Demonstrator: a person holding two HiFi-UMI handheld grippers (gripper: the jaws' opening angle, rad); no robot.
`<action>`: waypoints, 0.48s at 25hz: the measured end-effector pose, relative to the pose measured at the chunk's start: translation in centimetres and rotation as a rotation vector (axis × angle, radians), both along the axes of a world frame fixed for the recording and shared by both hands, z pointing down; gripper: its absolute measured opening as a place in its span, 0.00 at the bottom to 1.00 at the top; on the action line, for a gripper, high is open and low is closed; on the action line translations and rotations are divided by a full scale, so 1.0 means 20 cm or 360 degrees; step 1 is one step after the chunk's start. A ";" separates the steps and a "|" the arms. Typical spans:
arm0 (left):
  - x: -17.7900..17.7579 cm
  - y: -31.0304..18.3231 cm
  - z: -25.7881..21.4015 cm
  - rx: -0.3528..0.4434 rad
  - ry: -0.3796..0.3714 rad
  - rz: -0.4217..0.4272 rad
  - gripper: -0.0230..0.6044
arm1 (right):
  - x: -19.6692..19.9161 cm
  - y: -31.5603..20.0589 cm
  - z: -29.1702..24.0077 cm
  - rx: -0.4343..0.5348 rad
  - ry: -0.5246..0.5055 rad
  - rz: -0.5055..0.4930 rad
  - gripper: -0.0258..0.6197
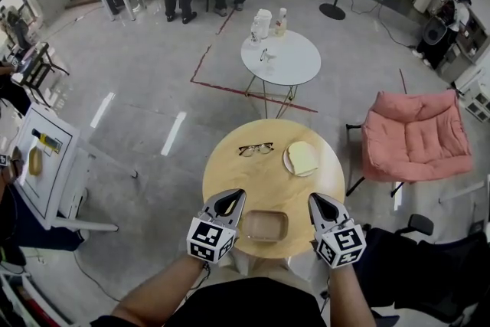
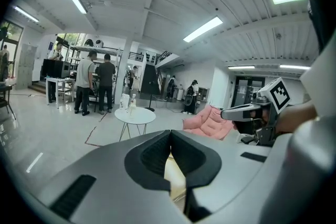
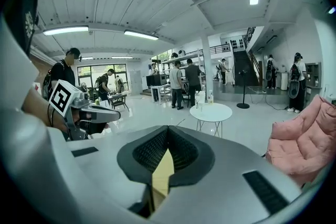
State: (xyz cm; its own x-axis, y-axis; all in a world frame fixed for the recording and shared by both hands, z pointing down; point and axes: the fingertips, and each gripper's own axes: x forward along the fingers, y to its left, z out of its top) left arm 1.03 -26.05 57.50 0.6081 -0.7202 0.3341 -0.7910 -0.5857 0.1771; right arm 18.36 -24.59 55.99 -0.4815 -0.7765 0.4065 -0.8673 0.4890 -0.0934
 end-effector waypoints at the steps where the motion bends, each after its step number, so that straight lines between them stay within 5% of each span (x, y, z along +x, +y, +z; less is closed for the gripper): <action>1: 0.01 0.00 0.02 -0.0016 -0.0004 0.0000 0.06 | 0.00 0.00 0.02 -0.0016 0.0001 0.0005 0.06; 12: 0.01 0.14 0.41 -0.0335 -0.0110 0.0005 0.06 | -0.03 0.13 0.34 -0.0270 -0.0002 0.0018 0.06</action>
State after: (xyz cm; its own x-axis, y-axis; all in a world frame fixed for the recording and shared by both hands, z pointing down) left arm 1.17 -23.33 65.65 0.5804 -0.6285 0.5178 -0.8039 -0.5439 0.2408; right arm 17.71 -22.01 62.69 -0.4739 -0.7022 0.5314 -0.8724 0.4563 -0.1750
